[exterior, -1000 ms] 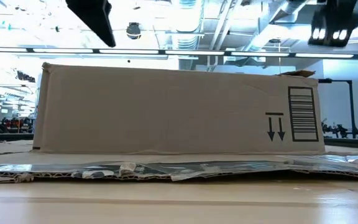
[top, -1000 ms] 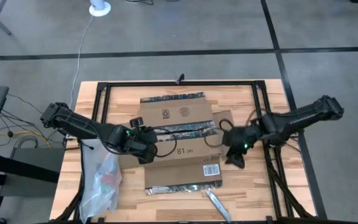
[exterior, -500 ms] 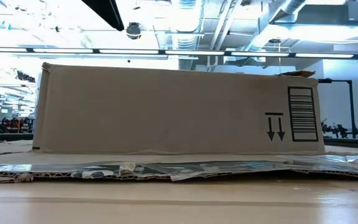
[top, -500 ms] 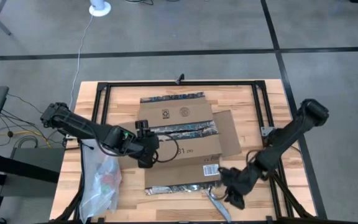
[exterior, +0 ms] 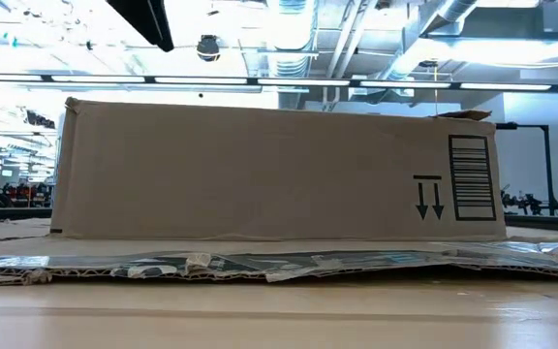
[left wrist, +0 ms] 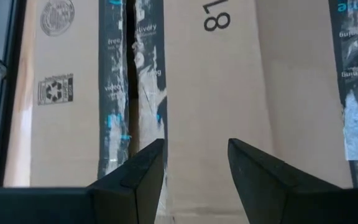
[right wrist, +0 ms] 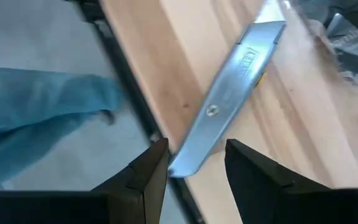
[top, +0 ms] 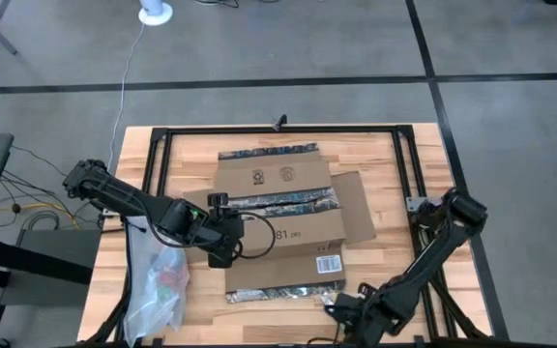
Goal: Unpack boxes
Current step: Break down the box until it is fully flat
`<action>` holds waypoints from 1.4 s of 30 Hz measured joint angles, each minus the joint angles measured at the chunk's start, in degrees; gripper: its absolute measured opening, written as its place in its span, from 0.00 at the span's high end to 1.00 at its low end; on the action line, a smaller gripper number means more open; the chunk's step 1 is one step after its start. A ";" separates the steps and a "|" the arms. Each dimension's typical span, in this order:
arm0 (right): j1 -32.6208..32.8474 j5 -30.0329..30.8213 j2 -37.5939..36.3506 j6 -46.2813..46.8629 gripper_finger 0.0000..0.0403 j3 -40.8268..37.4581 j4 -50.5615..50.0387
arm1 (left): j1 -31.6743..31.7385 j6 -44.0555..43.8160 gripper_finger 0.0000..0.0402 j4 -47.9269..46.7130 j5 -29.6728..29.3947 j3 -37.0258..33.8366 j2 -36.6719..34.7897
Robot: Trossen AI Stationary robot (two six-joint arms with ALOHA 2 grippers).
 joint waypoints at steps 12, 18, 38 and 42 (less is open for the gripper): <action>-3.64 -0.15 4.36 0.25 0.66 0.19 -0.19 | 0.00 -3.45 0.59 -0.62 2.77 -0.04 0.00; -5.15 -1.41 6.36 1.90 0.66 0.20 -0.85 | -0.13 -3.45 0.59 -0.70 2.73 -0.07 0.00; -4.70 -5.63 14.51 3.84 0.53 0.78 6.28 | -0.04 -1.93 0.59 -1.17 2.40 -0.09 0.02; -4.69 -5.49 14.58 1.10 0.61 0.78 5.09 | -0.04 -2.36 0.59 -0.95 2.62 -0.09 0.02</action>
